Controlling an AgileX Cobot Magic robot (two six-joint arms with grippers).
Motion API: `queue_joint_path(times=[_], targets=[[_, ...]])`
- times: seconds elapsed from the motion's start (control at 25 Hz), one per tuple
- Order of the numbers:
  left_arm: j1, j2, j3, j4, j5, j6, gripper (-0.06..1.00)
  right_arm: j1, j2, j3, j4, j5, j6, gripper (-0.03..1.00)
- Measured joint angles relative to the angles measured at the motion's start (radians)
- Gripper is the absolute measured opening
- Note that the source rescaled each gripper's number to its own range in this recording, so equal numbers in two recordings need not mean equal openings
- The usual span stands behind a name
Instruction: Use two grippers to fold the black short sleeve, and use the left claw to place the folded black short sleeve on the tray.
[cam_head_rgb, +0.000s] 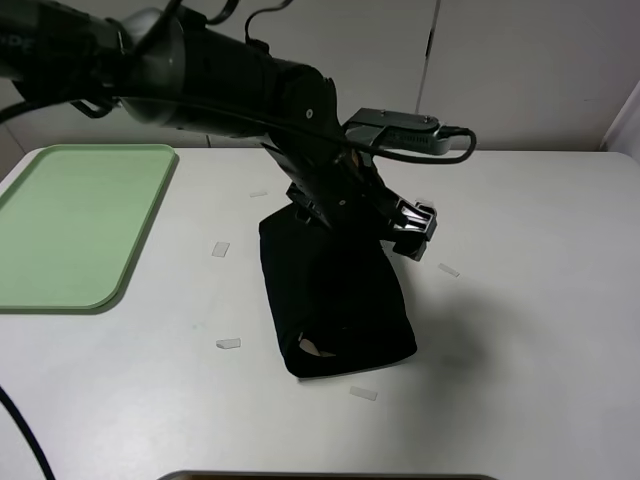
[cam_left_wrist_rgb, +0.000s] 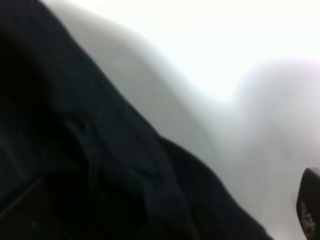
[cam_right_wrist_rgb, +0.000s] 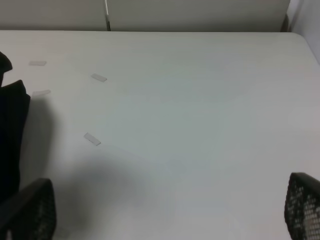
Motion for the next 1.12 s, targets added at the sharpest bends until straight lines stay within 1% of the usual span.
queue_joint_path(times=[0.24,0.44,0.68,0.8,0.92,0.96,1.0,1.12], targets=[[0.000,-0.071,-0.016,0.021,0.024,0.001,1.00,0.000,0.000,0.000,0.000,0.000,0.000,1.00],[-0.004,-0.071,-0.016,0.026,0.029,0.001,1.00,0.000,0.000,0.000,0.000,0.000,0.000,1.00],[-0.041,-0.031,-0.016,0.026,0.023,0.001,1.00,0.000,0.000,0.000,0.000,0.000,0.000,1.00],[-0.064,0.016,-0.016,0.008,-0.004,0.001,1.00,0.000,0.000,0.000,0.000,0.000,0.000,1.00],[-0.085,0.057,-0.016,-0.024,-0.056,0.001,1.00,0.000,0.000,0.000,0.000,0.000,0.000,1.00],[-0.093,0.070,-0.016,-0.029,-0.077,0.001,1.00,0.000,0.000,0.000,0.000,0.000,0.000,1.00],[-0.093,0.070,-0.016,-0.029,-0.077,0.001,1.00,0.000,0.000,0.000,0.000,0.000,0.000,1.00],[-0.115,0.104,-0.016,-0.038,-0.139,0.001,1.00,0.000,0.000,0.000,0.000,0.000,0.000,1.00]])
